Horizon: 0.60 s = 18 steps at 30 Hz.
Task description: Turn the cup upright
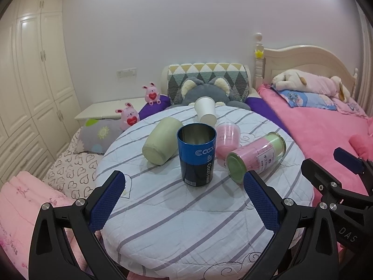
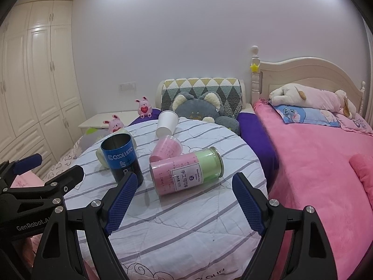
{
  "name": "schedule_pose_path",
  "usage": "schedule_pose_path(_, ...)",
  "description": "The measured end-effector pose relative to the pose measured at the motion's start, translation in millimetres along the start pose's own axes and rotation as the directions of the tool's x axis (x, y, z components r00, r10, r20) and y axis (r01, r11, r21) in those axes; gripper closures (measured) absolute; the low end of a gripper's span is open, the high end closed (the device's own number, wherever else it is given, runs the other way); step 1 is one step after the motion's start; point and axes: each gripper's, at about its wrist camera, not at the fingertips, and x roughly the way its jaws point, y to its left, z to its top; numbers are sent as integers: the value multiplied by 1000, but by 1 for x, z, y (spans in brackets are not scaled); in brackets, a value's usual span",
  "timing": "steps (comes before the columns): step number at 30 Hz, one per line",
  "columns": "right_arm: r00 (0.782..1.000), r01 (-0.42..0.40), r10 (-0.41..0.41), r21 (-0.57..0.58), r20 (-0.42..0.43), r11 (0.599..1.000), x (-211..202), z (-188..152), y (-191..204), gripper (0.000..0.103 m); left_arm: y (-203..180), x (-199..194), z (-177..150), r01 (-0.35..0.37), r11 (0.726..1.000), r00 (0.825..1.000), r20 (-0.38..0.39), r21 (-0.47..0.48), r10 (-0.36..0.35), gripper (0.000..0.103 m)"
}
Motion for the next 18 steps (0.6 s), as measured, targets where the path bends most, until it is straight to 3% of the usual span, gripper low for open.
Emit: schedule_pose_path(18, 1000, 3, -3, -2, -4, 1000, 2, 2, 2, 18, 2, 3, 1, -5, 1000, 1000, 11, 4, 5, 0)
